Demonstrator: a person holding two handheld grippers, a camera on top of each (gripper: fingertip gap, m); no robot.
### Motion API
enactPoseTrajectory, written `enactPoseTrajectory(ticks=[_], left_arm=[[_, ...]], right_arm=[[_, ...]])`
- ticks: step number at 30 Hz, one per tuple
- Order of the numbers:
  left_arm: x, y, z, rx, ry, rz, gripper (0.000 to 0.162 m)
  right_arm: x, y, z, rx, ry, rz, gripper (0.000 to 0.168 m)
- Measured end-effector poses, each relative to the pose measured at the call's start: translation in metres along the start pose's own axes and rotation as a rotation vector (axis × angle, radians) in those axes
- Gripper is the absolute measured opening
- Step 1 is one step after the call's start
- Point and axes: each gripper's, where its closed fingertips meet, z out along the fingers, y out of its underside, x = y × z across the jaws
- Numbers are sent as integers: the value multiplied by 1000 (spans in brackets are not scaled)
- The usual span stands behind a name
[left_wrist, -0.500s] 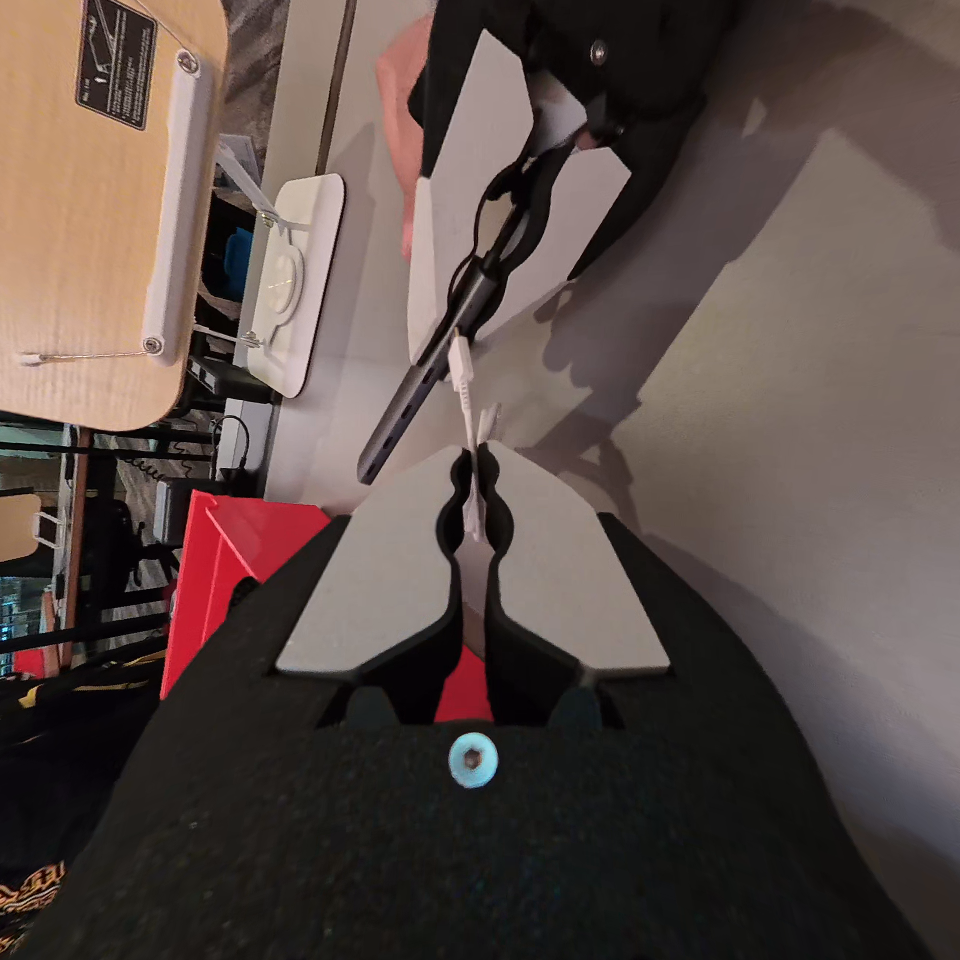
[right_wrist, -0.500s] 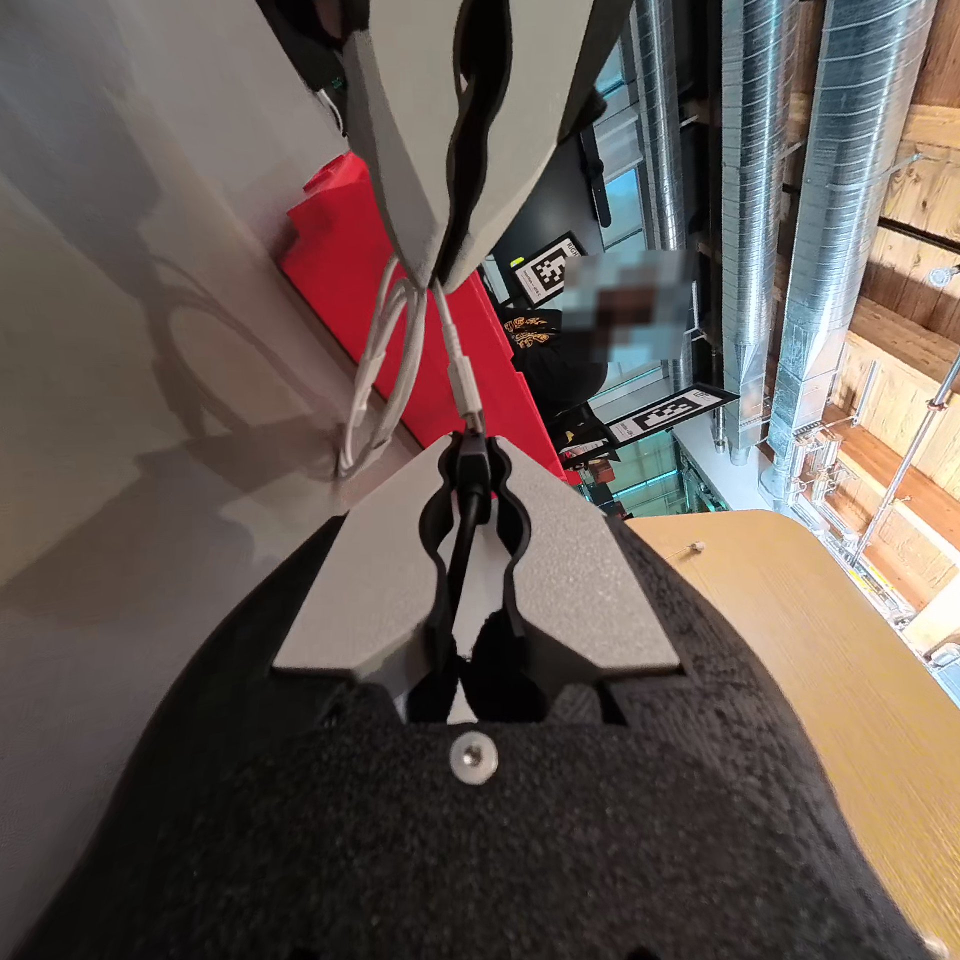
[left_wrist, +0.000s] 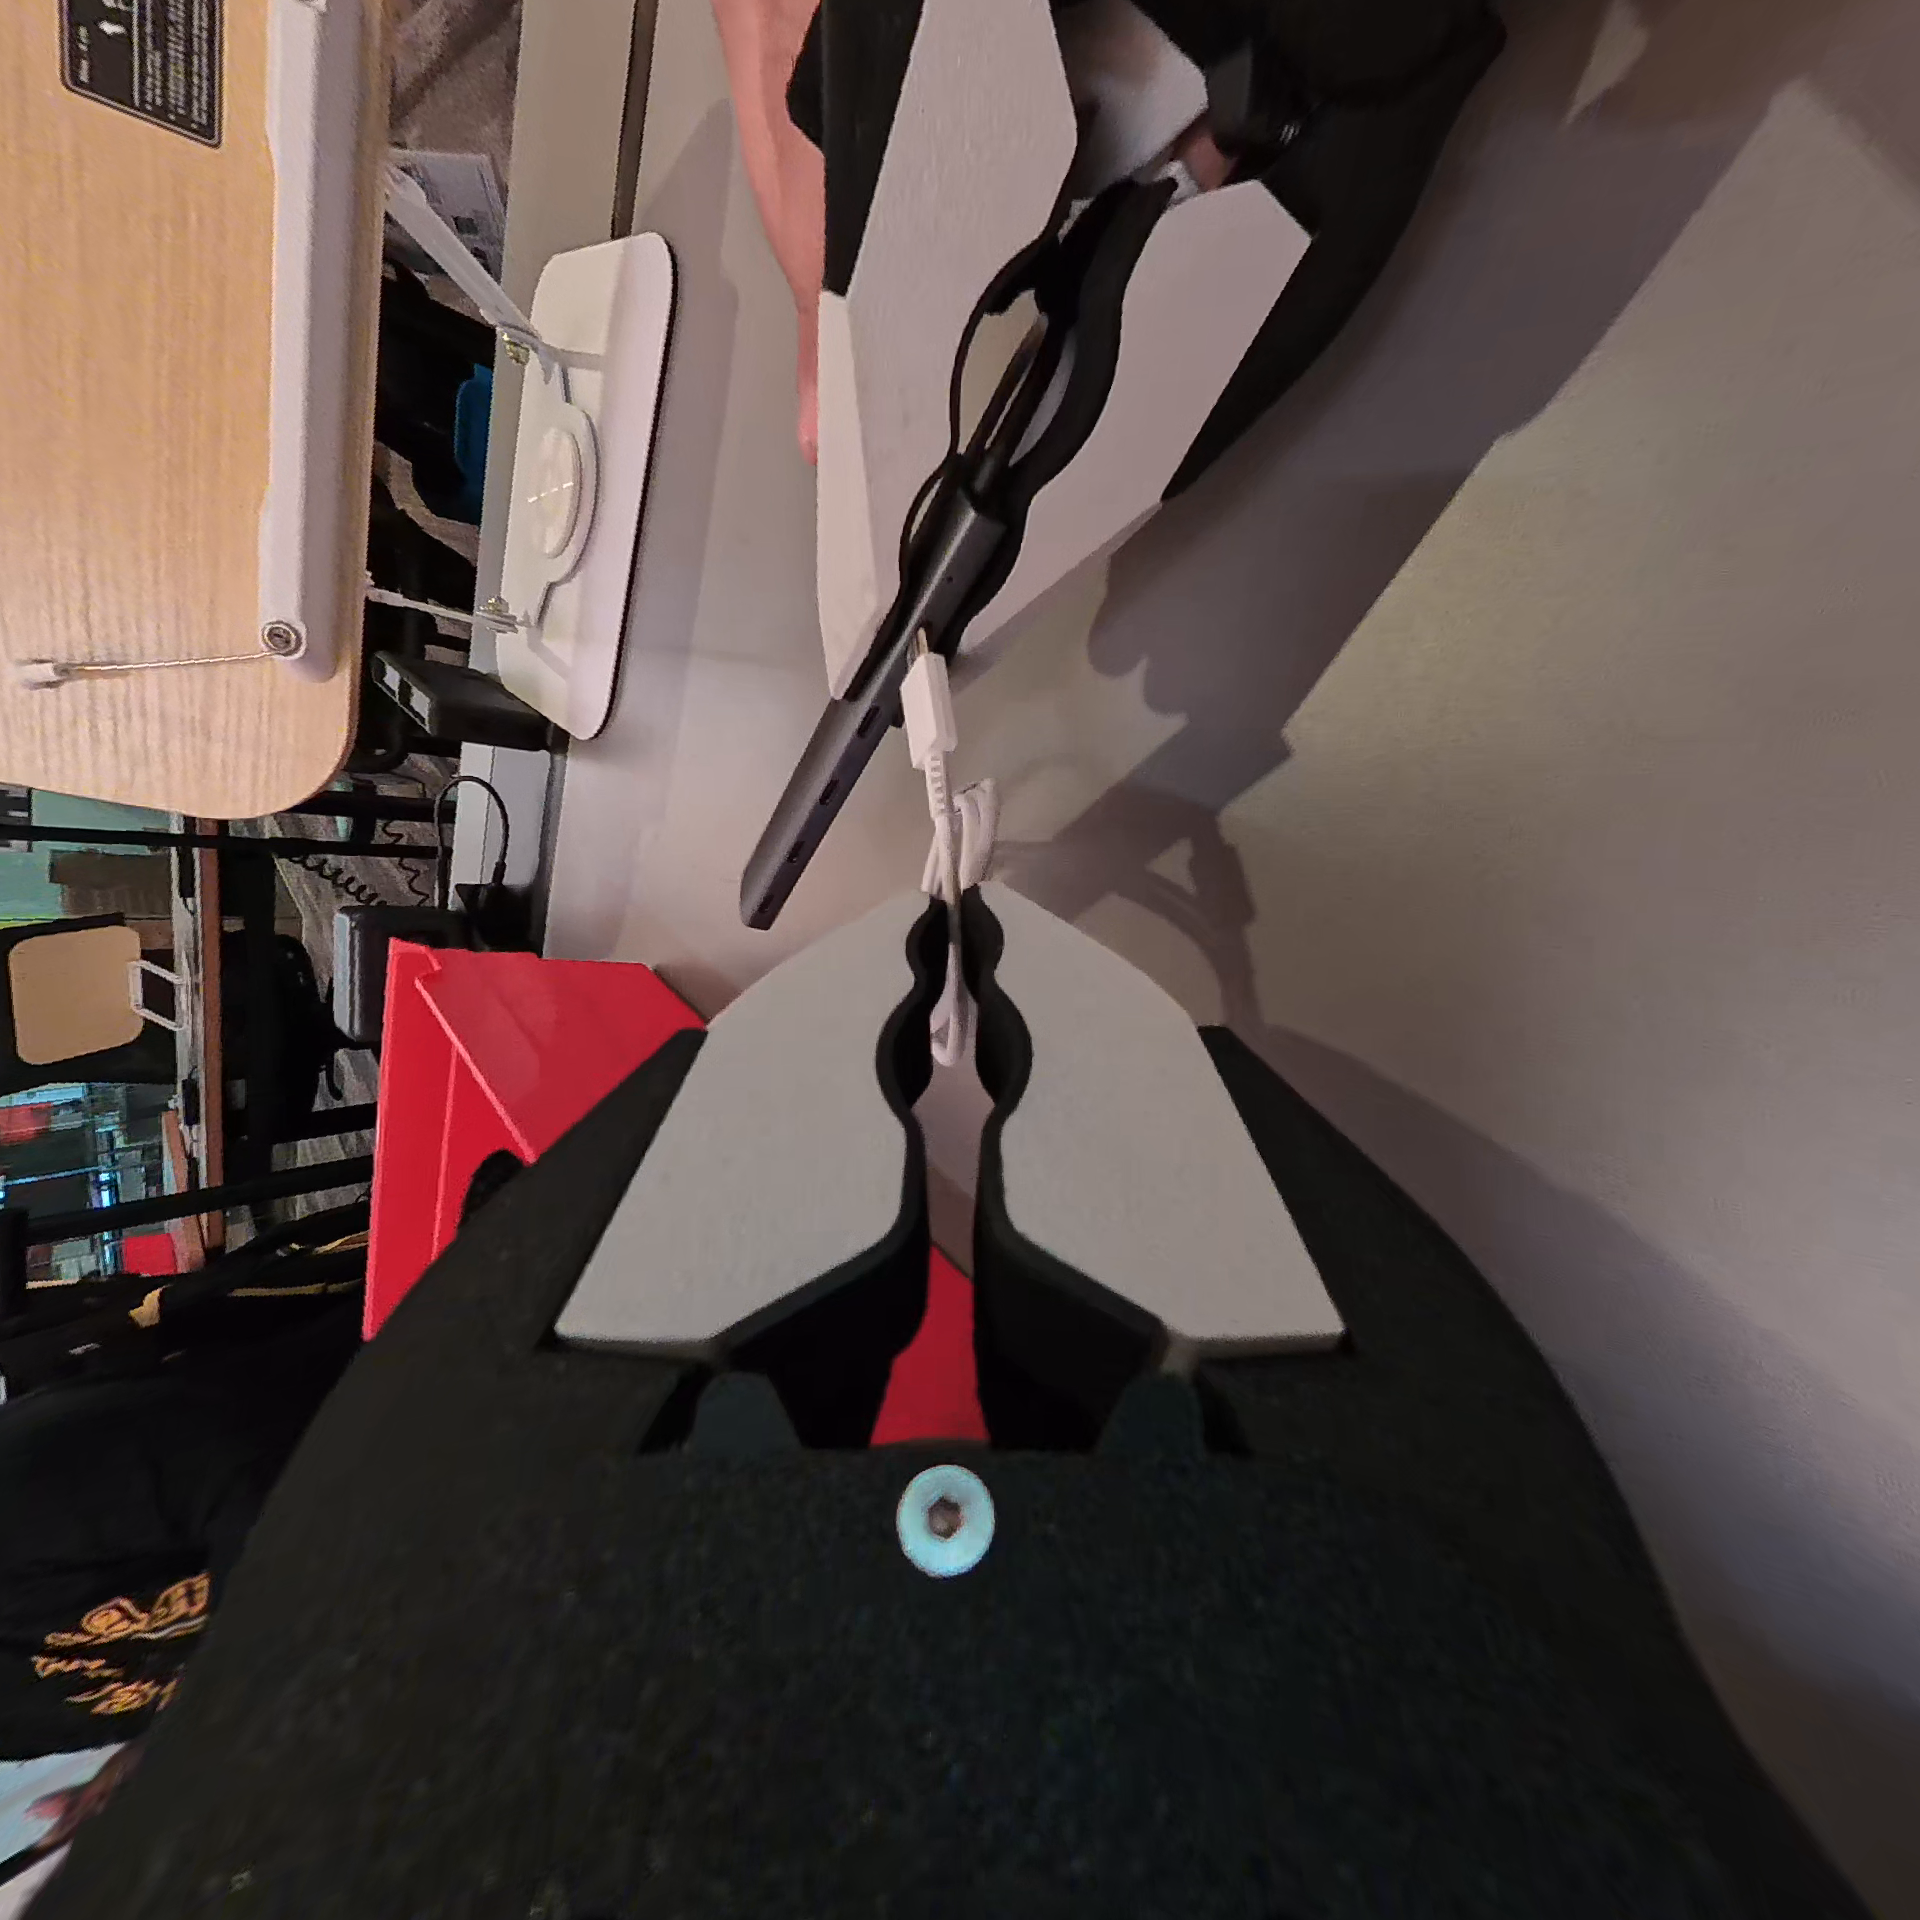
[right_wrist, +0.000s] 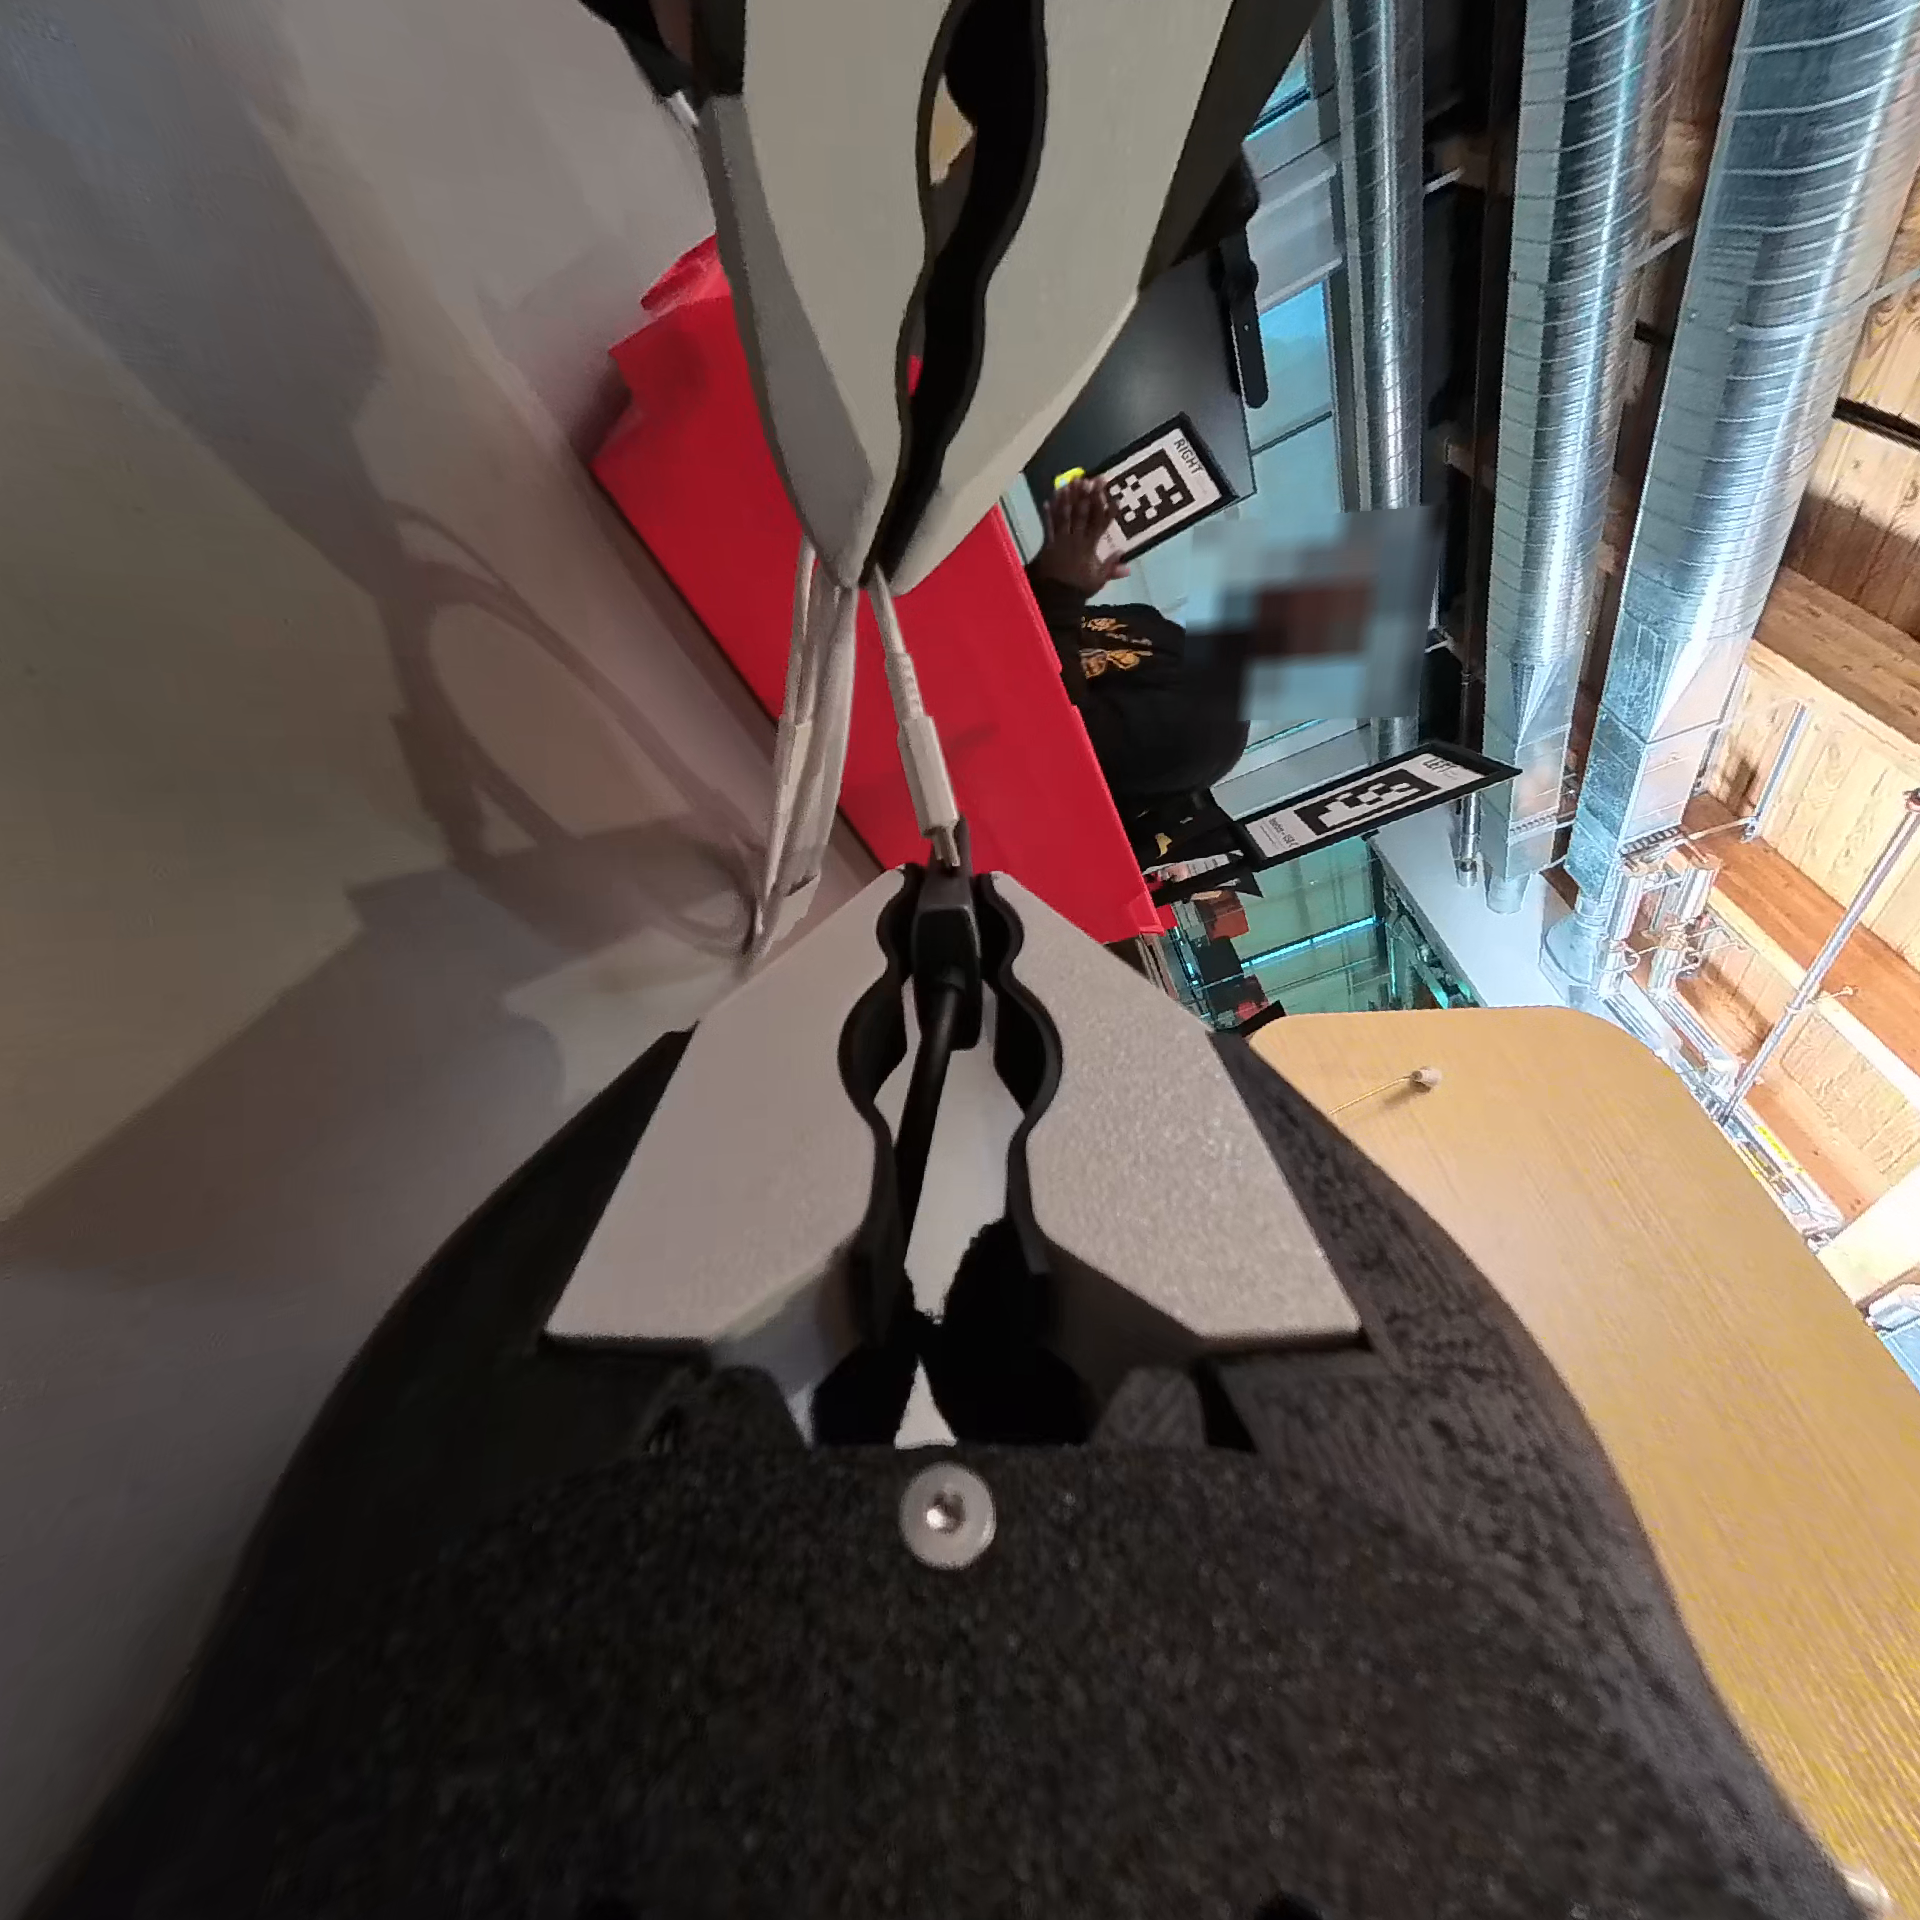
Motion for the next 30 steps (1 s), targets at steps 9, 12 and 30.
enactPoseTrajectory(ticks=[9, 12, 30], left_arm=[[2, -1, 8, -43, -21, -11, 2], [5, -3, 14, -77, -36, -9, 2], [-2, -24, 20, 189, 99, -653, 4]], right_arm=[[-6, 10, 4, -64, -23, -30, 8], [-6, 17, 5, -107, -21, -66, 8], [7, 3, 6, -89, 57, -111, 8]])
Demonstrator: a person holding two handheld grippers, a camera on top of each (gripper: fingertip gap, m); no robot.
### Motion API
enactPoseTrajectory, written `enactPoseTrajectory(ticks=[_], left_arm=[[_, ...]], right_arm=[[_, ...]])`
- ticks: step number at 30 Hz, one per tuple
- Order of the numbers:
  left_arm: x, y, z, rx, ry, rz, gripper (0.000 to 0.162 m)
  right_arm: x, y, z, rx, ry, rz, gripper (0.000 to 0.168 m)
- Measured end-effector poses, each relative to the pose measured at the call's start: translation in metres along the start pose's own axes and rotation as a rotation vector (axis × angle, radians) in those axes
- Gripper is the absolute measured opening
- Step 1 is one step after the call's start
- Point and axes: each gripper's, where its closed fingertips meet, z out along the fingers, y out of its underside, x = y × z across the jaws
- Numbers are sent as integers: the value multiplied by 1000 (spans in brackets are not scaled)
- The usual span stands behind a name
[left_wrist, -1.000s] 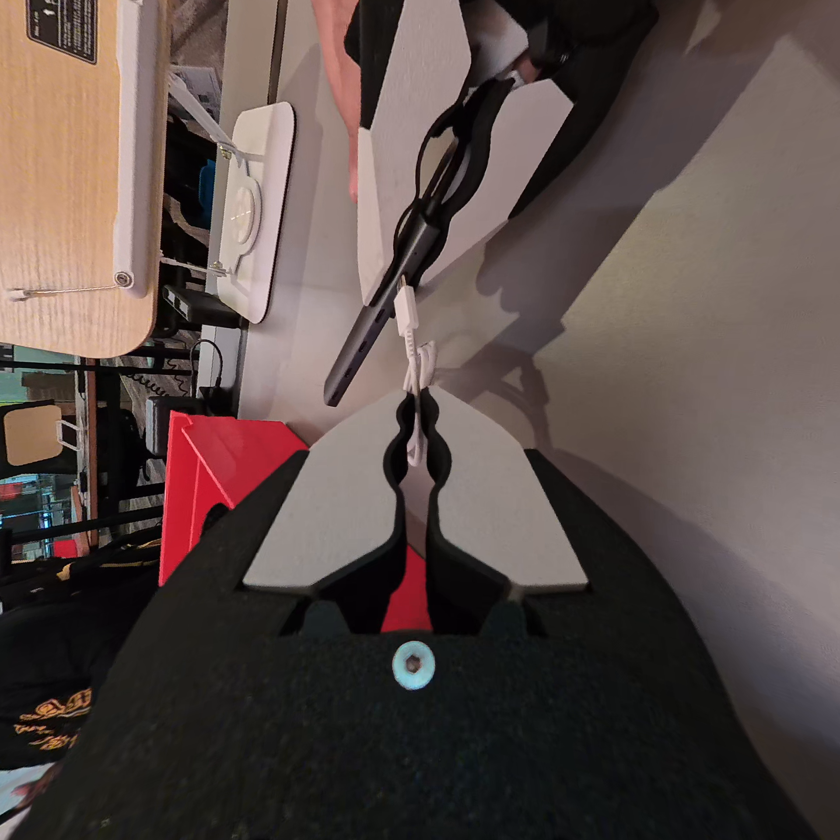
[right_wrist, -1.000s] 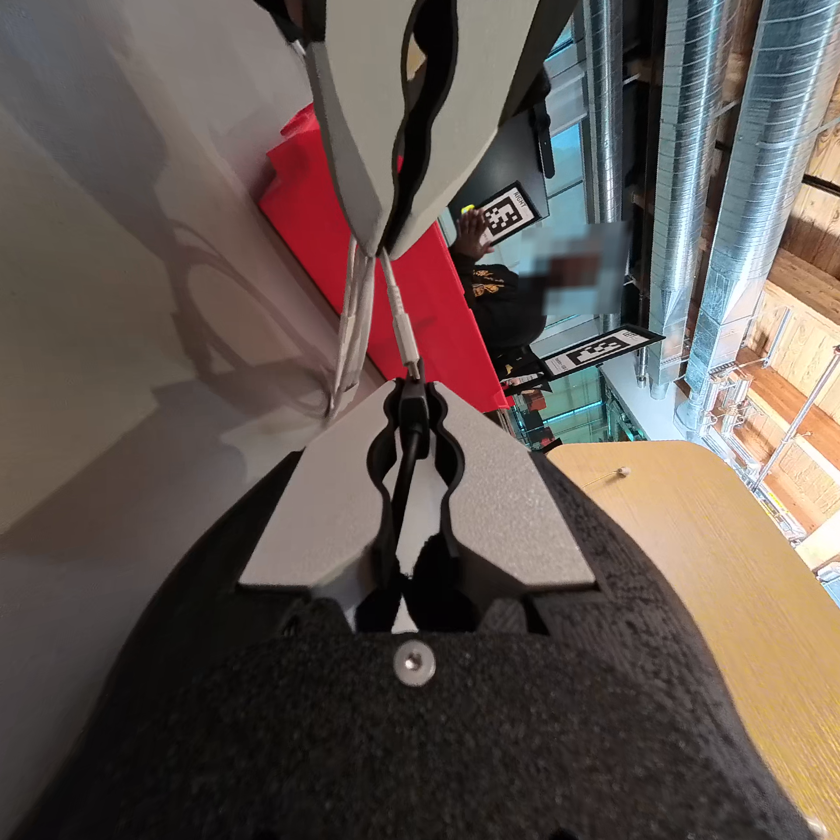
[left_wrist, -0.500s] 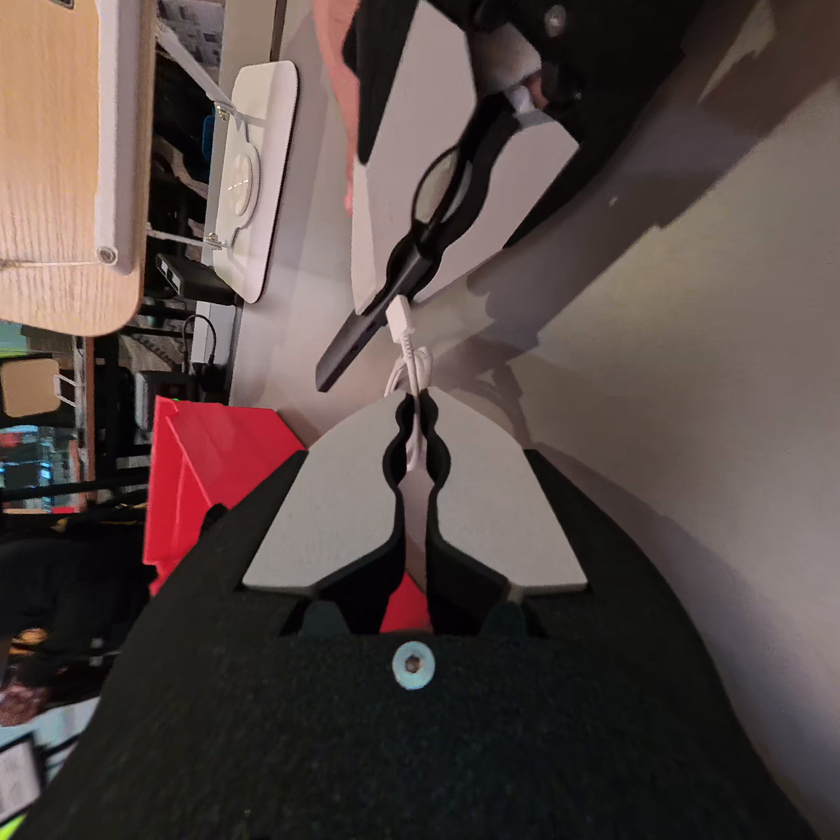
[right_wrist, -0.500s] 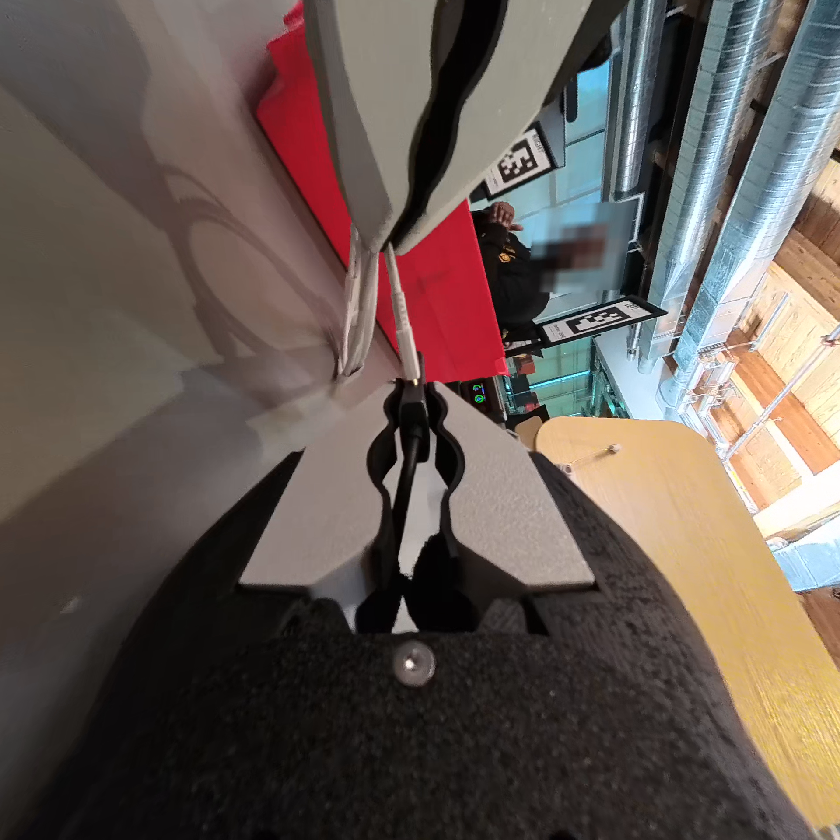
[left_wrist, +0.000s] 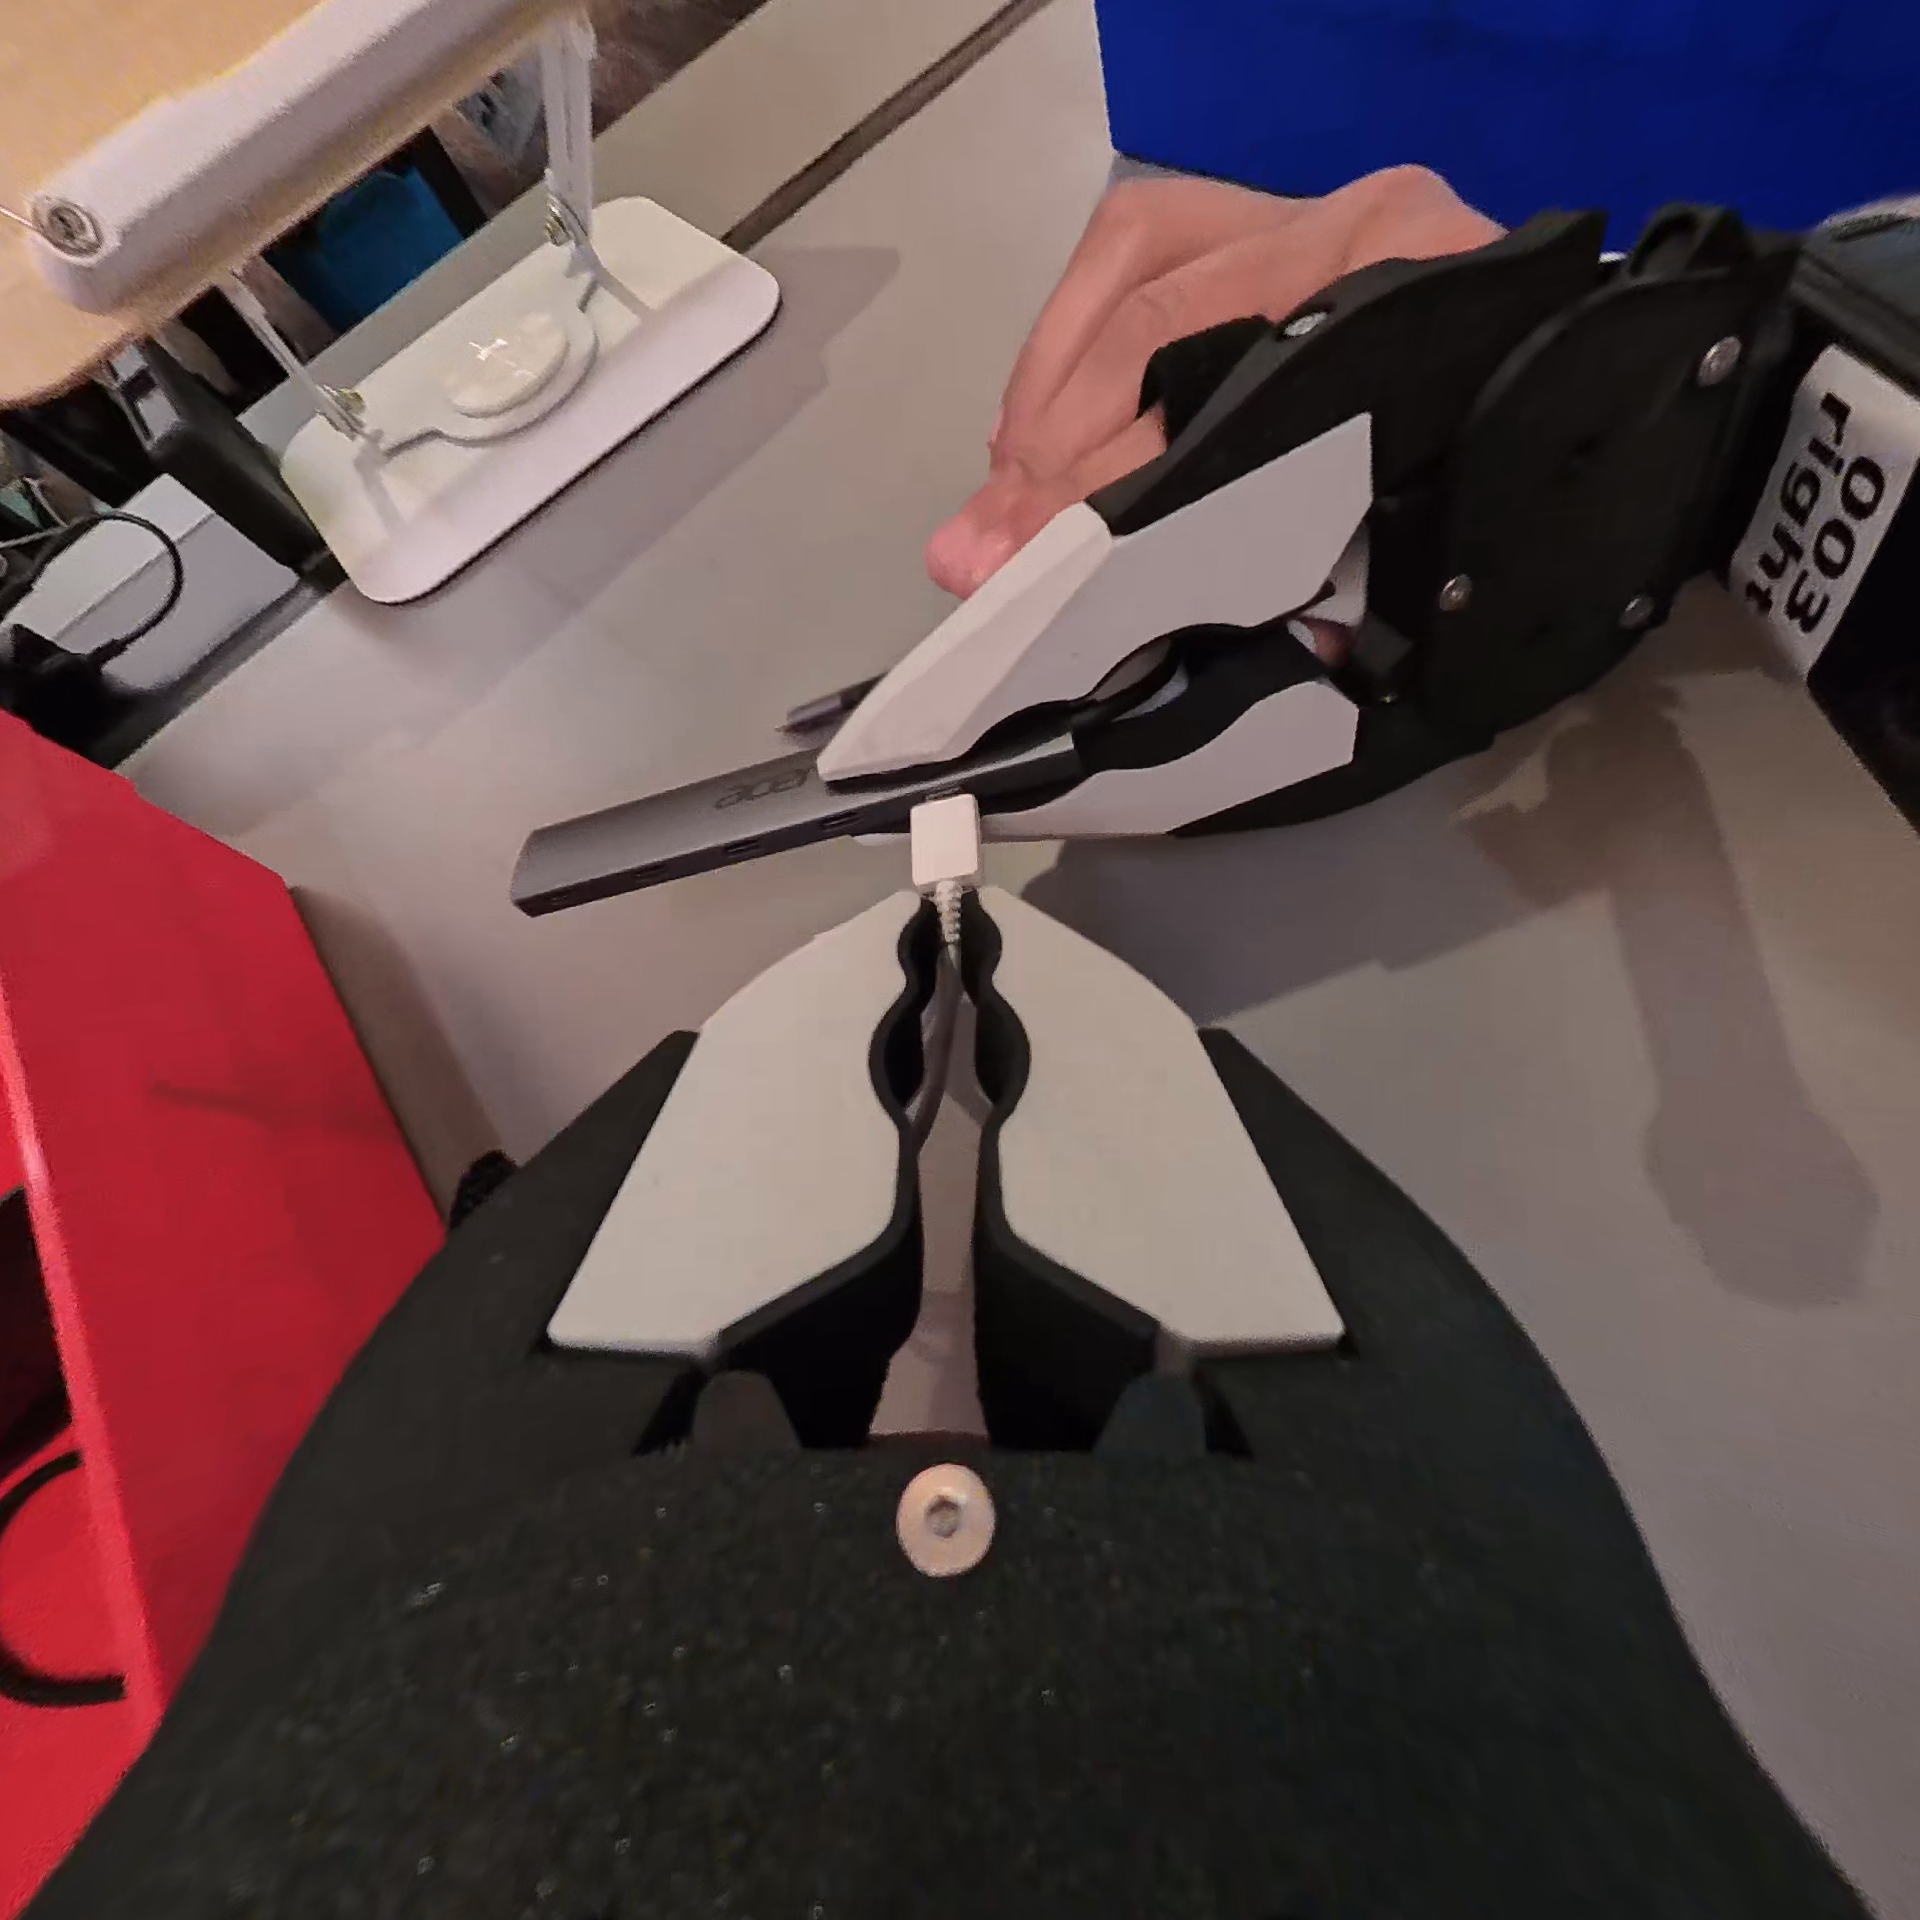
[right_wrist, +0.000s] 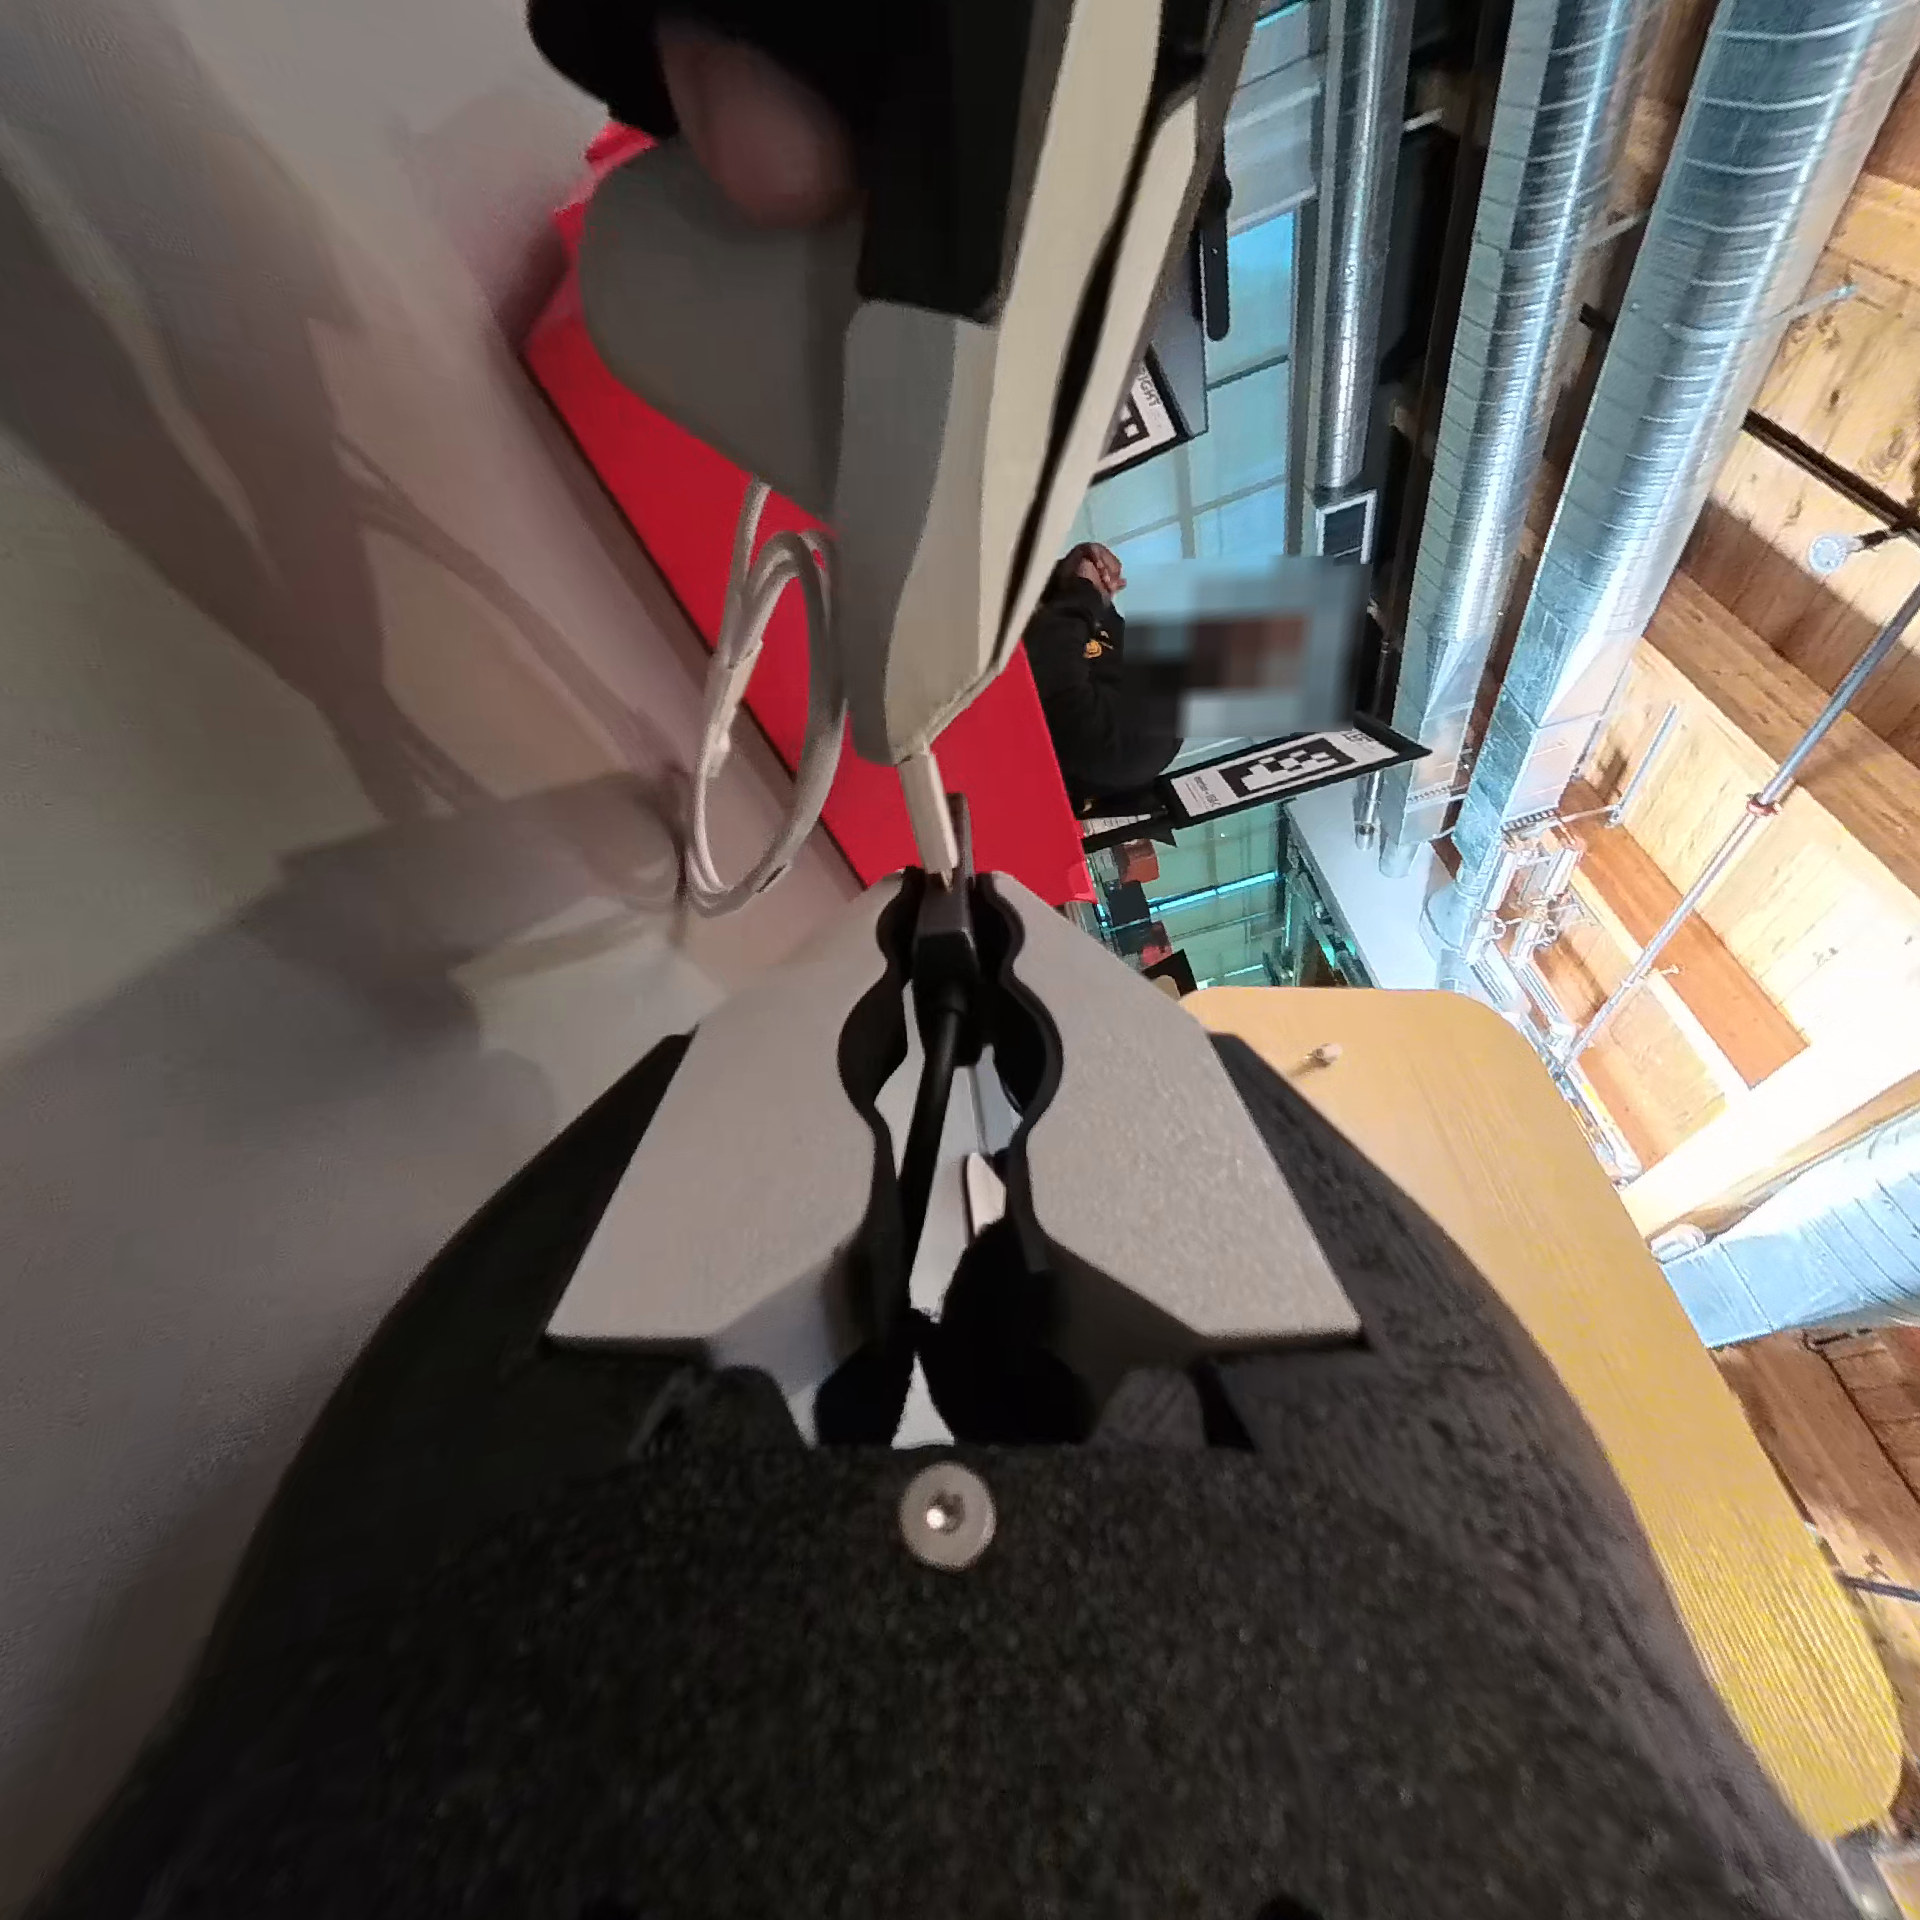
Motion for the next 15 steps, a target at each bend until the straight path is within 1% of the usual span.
enactPoseTrajectory(ticks=[5, 9, 15], left_arm=[[-3, -2, 2, 14, -11, -18, 4], [-4, -7, 4, 57, -22, -44, 3], [-5, -2, 12, 37, 0, -42, 3]], right_arm=[[2, 3, 1, -46, 8, 14, 7], [8, 6, 2, -65, 33, 26, 7], [1, 11, 4, -90, 15, -65, 7]])
